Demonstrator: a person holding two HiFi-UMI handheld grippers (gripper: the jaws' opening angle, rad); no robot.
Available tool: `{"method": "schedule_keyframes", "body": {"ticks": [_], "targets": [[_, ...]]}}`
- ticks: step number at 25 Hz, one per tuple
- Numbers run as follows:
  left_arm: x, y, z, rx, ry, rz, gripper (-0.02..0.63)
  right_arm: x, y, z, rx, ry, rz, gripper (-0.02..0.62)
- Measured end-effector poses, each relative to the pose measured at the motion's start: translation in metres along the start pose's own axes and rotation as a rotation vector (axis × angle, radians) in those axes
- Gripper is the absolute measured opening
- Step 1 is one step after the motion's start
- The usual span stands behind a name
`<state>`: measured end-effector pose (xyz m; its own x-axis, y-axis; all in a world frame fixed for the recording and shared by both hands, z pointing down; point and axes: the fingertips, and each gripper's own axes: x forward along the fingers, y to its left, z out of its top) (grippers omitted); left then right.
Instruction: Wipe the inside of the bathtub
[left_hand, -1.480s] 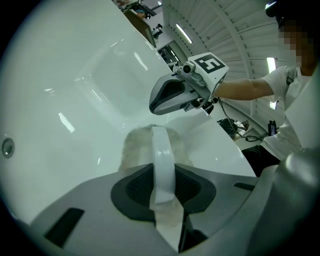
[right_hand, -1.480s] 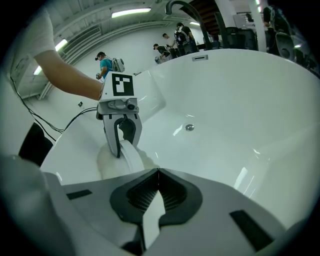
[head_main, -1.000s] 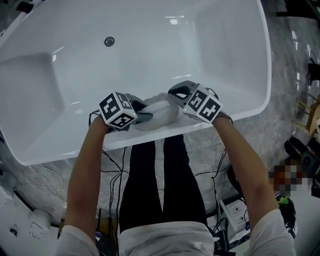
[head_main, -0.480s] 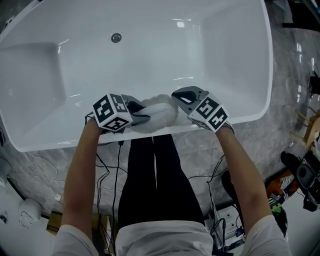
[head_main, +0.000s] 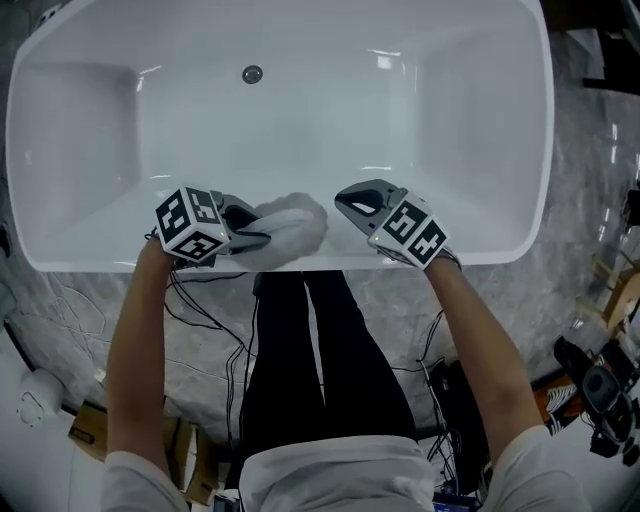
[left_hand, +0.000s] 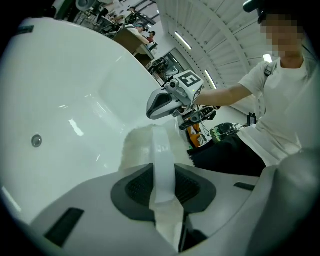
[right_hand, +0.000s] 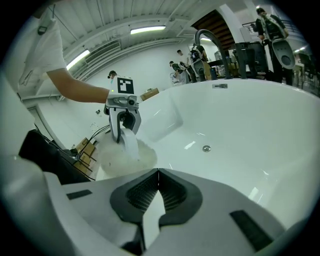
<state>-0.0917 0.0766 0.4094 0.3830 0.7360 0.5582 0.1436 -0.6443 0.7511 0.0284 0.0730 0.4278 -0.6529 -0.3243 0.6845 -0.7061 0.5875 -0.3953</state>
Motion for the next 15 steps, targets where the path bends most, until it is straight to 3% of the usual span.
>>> {"method": "schedule_keyframes", "body": {"ticks": [4, 9, 15], "targets": [[-0.019, 0.005, -0.014, -0.03, -0.008, 0.025, 0.1, 0.012, 0.006, 0.003, -0.041, 0.019, 0.039, 0.019], [-0.027, 0.014, -0.028, -0.045, 0.052, 0.043, 0.1, 0.027, 0.013, -0.001, -0.063, 0.013, 0.077, 0.02], [-0.047, 0.025, -0.056, -0.077, 0.123, 0.011, 0.1, 0.041, 0.021, 0.014, -0.066, 0.008, 0.073, 0.018]]}}
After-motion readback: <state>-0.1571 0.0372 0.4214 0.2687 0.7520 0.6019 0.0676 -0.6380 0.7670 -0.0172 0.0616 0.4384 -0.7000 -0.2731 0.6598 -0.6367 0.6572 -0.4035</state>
